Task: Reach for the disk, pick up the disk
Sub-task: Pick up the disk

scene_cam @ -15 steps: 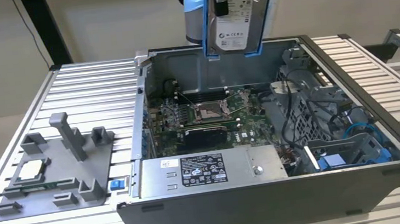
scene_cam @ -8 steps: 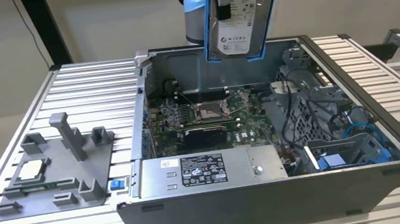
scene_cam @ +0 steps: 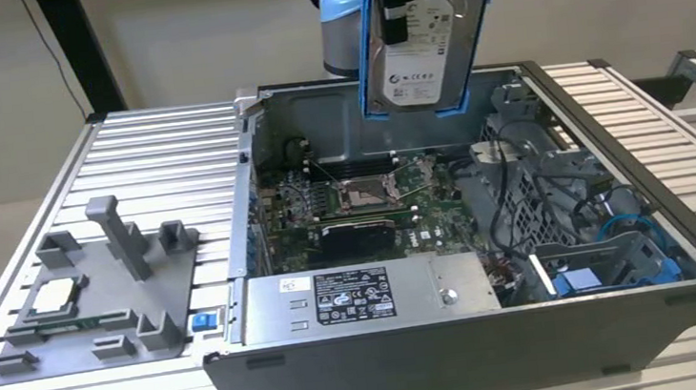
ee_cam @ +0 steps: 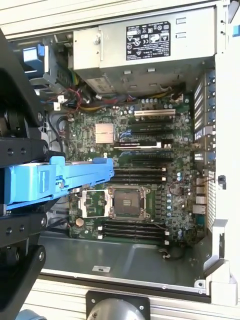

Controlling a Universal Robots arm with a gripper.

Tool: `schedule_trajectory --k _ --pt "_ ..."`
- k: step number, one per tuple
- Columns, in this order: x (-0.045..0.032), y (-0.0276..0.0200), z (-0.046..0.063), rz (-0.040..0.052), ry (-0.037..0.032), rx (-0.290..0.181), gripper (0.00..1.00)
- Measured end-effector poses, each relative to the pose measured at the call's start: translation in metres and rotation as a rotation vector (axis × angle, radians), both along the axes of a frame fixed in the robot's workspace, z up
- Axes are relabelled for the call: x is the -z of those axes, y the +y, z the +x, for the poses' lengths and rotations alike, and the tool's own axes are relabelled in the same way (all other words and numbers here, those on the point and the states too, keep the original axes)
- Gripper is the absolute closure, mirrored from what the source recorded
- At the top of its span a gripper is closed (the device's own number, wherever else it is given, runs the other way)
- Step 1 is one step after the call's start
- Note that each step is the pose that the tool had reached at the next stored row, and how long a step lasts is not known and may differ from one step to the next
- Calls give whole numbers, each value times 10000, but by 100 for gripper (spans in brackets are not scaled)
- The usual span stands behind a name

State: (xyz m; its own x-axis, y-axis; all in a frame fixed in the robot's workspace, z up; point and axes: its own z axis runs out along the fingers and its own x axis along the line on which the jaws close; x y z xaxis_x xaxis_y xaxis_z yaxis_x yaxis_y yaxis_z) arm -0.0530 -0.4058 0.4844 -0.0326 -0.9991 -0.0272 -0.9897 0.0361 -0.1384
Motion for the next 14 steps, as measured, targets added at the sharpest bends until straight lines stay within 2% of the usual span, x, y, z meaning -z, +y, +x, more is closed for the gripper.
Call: schedule_trajectory --k 10,14 --pt "4 -246 0 0 0 1 100" --pt "7 -402 0 1 0 1 100"
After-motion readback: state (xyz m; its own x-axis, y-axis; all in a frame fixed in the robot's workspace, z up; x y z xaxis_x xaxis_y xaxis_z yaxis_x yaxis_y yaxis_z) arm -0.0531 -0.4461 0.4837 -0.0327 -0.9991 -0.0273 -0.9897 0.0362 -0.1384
